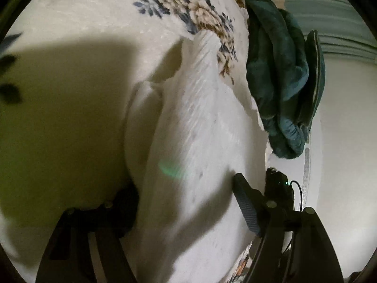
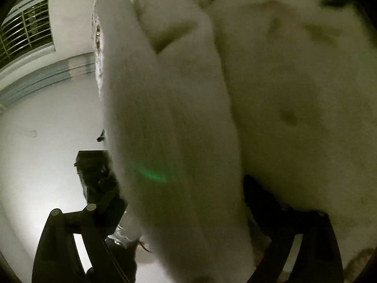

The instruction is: Fold small clothes

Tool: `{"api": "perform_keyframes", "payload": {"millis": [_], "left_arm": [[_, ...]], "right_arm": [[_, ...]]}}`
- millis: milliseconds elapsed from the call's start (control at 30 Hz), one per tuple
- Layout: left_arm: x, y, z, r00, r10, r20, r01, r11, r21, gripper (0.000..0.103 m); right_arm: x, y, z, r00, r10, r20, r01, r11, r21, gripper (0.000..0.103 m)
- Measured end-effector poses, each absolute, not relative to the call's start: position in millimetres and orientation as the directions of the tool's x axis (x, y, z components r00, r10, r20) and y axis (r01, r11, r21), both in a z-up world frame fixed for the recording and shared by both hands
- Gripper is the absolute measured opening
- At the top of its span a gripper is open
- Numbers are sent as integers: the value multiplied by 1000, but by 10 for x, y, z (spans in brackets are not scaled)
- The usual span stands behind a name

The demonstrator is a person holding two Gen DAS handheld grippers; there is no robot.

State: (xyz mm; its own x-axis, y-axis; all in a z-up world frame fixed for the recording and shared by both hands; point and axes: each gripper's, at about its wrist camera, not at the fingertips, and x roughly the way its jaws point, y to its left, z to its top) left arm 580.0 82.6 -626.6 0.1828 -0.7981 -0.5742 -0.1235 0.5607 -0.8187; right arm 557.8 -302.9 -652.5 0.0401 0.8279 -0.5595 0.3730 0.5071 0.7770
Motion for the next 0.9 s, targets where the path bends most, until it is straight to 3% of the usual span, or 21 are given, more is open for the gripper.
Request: {"api": "perform_keyframes", "payload": {"millis": [33, 67, 100, 133, 200, 333, 600, 900], "left_arm": [[5802, 796, -6241, 191, -797, -573, -113, 562, -819, 71], [5791, 757, -6206, 200, -790, -580, -94, 574, -814, 62], [5784, 710, -6132, 204, -779, -593, -64, 594, -802, 34], [5757, 737, -6083, 217, -771, -598, -53, 603, -796, 33], [5727, 784, -5984, 242, -762, -601, -54, 608, -792, 28], [5655, 869, -5744, 268, -736, -622, -52, 634, -772, 26], [5808, 1374, -5068, 351, -708, -613, -20, 649, -761, 26], [6833, 2148, -4795, 418, -659, -625, 56, 706, -706, 27]], "right_arm": [[5597, -2995, -6529, 35, 829, -558, 373, 507, 777, 94], [5617, -2954, -6519, 32, 824, -565, 368, 516, 774, 93], [5625, -2916, -6493, 34, 814, -580, 353, 533, 769, 84], [5626, -2880, -6465, 28, 796, -605, 335, 563, 755, 64], [5599, -2833, -6399, 38, 789, -614, 319, 572, 755, 54], [5520, -2715, -6123, 66, 760, -647, 286, 607, 742, 48], [5743, -2114, -5416, 110, 774, -624, 182, 602, 778, 47], [6833, -1194, -5205, 176, 765, -620, 85, 616, 784, 47]]}}
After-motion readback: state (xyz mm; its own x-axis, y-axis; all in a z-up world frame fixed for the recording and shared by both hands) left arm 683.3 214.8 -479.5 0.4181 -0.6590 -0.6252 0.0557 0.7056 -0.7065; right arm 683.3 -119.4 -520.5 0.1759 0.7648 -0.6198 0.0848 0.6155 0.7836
